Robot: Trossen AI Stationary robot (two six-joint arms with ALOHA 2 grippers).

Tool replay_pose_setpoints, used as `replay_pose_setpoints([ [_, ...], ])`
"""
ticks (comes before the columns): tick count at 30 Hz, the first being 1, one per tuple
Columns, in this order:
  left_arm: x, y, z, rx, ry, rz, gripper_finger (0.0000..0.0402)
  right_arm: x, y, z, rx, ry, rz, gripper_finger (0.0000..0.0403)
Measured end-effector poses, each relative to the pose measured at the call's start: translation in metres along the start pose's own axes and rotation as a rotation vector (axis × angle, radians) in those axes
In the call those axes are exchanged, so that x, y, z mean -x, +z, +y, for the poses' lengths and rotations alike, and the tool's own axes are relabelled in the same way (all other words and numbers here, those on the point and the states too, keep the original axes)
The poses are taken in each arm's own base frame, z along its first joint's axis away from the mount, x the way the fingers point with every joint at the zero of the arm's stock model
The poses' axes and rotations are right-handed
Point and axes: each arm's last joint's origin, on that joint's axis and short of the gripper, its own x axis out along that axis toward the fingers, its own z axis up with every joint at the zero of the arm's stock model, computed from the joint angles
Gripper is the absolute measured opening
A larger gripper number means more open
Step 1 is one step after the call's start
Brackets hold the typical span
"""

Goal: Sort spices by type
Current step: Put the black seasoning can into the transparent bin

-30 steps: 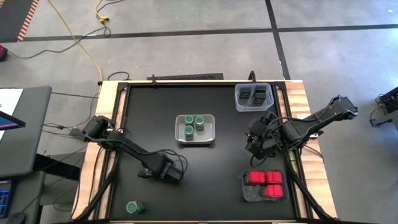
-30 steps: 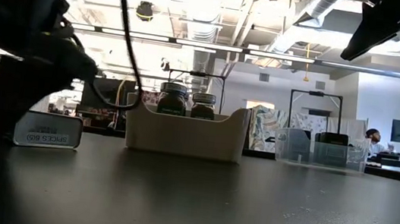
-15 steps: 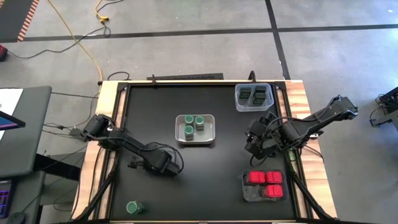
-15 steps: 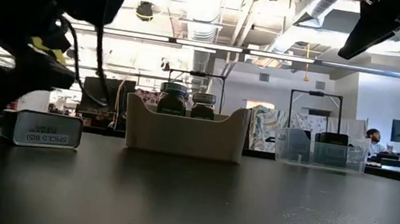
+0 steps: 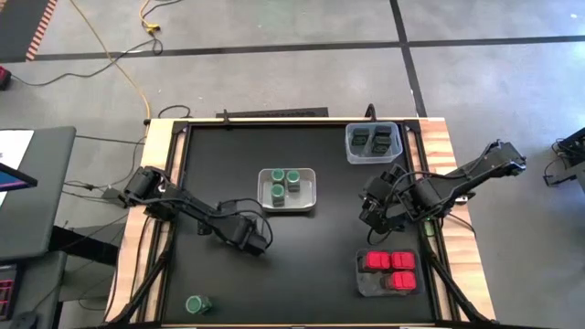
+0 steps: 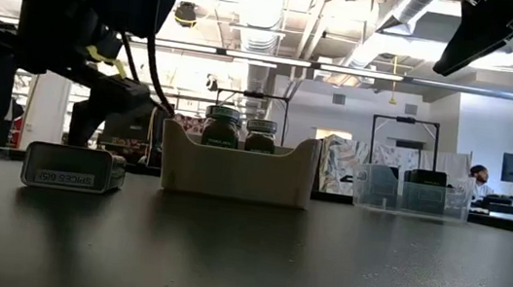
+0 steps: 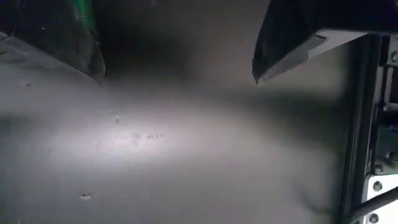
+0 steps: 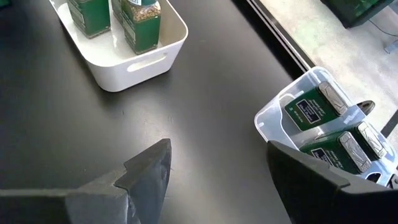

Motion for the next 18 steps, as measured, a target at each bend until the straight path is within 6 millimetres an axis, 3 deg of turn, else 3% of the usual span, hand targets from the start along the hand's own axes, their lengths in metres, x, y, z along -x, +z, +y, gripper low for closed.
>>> replay_pose_setpoints([
  [7,0.015,0.002,-0.004,0.062,-0.035,0.003,0.0389,0.0,0.0,0.0,0.002,-0.001,0.0,0.0295],
  [18,0.066,0.01,-0.022,0.12,-0.214,0.095,0.0389,0.0,0.0,0.0,0.01,-0.002,0.0,0.0295],
])
